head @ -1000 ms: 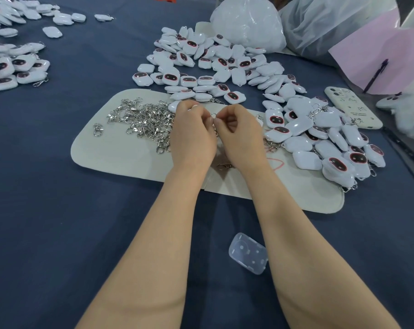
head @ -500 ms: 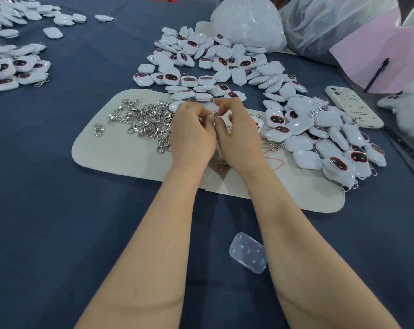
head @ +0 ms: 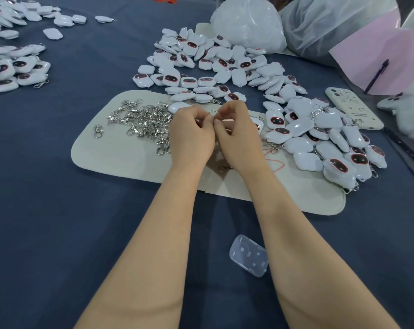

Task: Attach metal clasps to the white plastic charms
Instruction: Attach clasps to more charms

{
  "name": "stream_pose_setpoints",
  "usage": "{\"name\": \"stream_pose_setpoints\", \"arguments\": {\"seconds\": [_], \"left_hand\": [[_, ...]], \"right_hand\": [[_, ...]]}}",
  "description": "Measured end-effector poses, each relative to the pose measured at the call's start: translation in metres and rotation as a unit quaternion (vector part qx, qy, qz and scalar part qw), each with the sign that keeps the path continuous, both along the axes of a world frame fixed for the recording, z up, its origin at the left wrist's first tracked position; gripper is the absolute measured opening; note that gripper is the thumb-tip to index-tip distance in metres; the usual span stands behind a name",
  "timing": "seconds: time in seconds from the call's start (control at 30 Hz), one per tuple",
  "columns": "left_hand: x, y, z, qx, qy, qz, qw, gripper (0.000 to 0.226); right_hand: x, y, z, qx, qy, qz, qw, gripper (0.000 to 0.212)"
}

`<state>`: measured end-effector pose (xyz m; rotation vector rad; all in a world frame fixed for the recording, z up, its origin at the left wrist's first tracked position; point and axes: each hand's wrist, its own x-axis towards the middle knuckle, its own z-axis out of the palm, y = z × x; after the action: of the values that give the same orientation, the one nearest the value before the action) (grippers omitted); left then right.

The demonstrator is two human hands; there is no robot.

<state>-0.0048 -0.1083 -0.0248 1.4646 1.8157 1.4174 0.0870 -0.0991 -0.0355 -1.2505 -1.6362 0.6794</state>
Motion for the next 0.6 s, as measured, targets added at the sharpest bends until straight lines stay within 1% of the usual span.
{"name": "stream_pose_setpoints", "arguments": {"seconds": [0.07,0.17,0.3,0.43,0.6], "left_hand": [[-0.0001,0.0004,0.0009,-0.008,-0.008,-0.009,1.000,0.015],[0.0000,0.0007,0.0015,-0.013,-0.003,-0.011,1.000,0.016],[-0.0002,0.0002,0.0023,-0.017,-0.013,-0.010,1.000,0.015],[0.0000,0.0003,0.0025,-0.022,-0.012,-0.015,1.000,0.014],[-0.0004,0.0015,0.0009,-0.026,-0.005,-0.019,0.999,0.016]], "right_hand": [[0.0005,0.0009,-0.0006,0.000,-0.020,0.005,1.000,0.018],[0.0004,0.0022,-0.0020,0.027,-0.051,-0.014,0.998,0.017],[-0.0010,0.0009,-0.0021,0.048,-0.059,-0.040,0.996,0.015],[-0.0010,-0.0001,-0.0008,0.066,-0.041,-0.064,0.995,0.012],[0.0000,0.0001,-0.0009,0.065,-0.027,-0.062,0.996,0.007]]}}
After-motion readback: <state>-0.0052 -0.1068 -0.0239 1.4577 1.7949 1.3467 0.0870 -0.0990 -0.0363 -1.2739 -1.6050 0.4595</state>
